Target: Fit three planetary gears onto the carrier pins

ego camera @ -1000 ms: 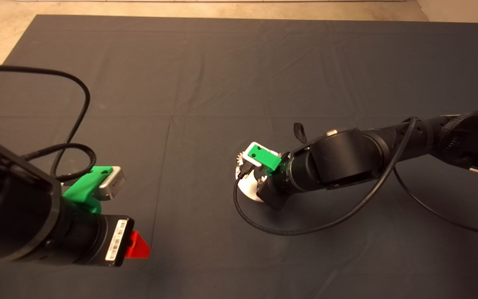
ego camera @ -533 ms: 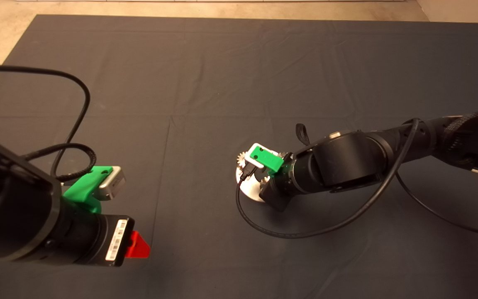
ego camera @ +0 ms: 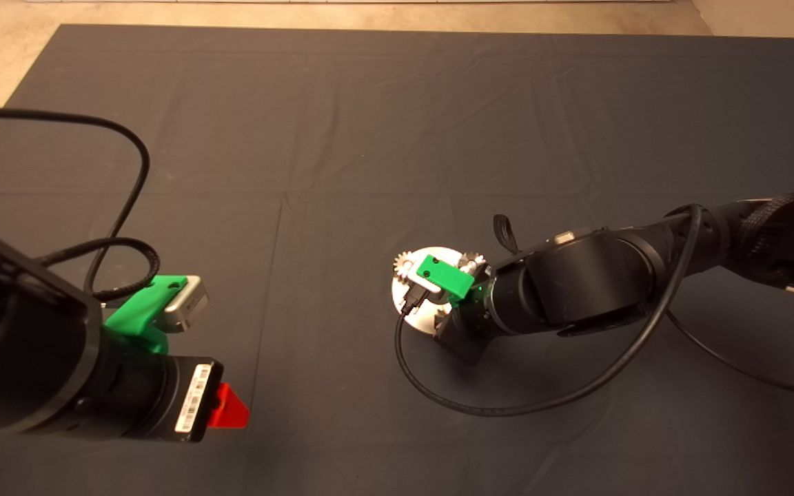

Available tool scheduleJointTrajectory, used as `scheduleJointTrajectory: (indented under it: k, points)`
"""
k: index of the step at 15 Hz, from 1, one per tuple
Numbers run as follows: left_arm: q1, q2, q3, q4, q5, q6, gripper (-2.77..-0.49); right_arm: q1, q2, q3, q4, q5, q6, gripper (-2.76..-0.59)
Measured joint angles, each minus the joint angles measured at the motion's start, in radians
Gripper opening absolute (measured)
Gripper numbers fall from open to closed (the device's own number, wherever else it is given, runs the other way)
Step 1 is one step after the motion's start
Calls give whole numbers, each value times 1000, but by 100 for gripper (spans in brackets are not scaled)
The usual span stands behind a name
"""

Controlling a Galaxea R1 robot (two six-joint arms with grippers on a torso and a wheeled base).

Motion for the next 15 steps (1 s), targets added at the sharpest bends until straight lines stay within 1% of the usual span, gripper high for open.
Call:
scheduleJointTrajectory:
  k: [2,6,9,12,15]
  points:
    - [0,0,0,0,0,0,-109,-2,0,0,0,0,0,-228]
    - [0,0,0,0,0,0,-109,-11,0,7,-22,-6,0,-228]
    - [0,0,0,0,0,0,-109,-17,0,7,-42,-3,0,-228]
    - [0,0,0,0,0,0,-109,-17,0,7,-61,-3,0,-228]
    - [0,0,0,0,0,0,-109,-17,-3,7,-69,-3,0,-228]
